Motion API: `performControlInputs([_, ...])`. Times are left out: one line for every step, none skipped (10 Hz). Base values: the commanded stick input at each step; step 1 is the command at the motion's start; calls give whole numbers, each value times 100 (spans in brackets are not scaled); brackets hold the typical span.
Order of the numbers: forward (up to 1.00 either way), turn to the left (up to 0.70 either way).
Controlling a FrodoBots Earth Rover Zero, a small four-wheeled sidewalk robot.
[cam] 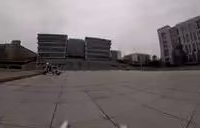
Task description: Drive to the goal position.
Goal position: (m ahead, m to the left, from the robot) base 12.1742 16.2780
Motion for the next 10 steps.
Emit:
performControlInputs([70,0])
performControlInputs([70,0])
performControlInputs([70,0])
performControlInputs([70,0])
performControlInputs([70,0])
performControlInputs([70,0])
performControlInputs([70,0])
performControlInputs([70,0])
performControlInputs([70,0])
performControlInputs([70,0])
